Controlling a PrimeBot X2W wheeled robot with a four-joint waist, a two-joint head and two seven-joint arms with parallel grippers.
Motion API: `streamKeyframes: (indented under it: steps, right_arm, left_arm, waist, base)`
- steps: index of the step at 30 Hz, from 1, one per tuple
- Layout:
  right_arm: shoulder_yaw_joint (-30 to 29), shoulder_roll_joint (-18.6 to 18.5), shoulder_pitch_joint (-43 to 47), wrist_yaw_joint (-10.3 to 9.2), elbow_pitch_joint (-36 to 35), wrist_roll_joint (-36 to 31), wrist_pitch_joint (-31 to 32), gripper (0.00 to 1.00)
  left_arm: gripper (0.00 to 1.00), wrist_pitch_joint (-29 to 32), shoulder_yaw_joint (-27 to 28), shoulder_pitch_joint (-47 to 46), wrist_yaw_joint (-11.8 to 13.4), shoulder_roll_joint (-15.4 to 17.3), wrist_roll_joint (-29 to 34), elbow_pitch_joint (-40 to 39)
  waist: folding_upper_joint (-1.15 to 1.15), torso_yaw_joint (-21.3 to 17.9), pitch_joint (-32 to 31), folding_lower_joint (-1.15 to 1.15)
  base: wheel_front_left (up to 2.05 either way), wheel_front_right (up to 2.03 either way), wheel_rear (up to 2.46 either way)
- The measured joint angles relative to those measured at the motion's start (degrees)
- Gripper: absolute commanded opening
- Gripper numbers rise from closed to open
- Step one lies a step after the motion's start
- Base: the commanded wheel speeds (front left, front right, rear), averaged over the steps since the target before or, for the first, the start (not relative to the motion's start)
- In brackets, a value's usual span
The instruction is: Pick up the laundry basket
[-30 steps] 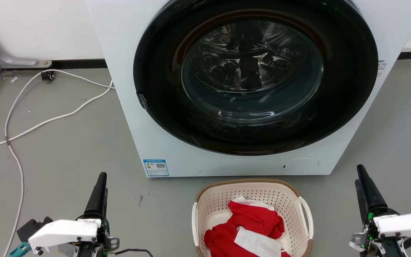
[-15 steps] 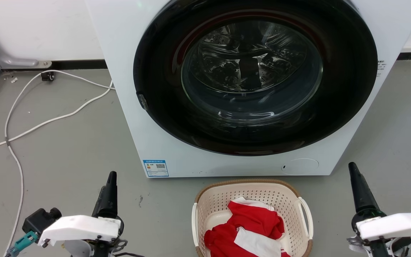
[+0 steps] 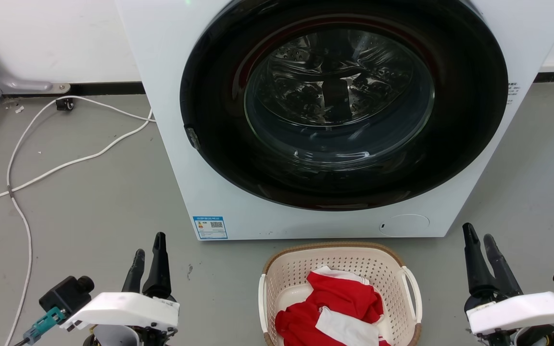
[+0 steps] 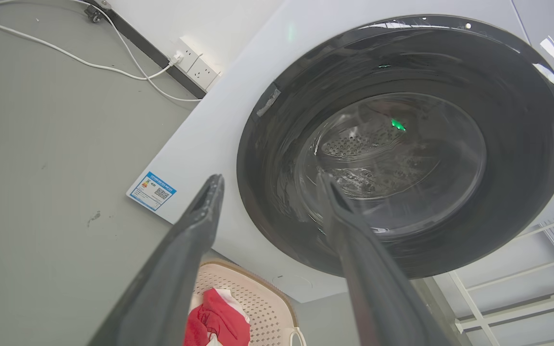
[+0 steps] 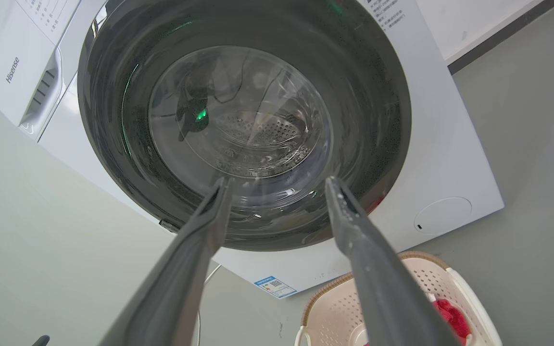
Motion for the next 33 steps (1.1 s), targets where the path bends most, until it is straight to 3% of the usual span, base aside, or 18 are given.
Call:
streamKeyframes:
  steps: [33]
  right_arm:
    - [0.58,-0.04,2.81,0.01,-3.88,-22.99,-5.36,1.00]
  left_arm:
    - [1.00,-5.48,-4.21,1.86,2.61,0.11,22.59,-2.38]
  waist:
    - [0.00,0.17,-0.35,0.00]
  base:
    - [0.00,0.00,0.00]
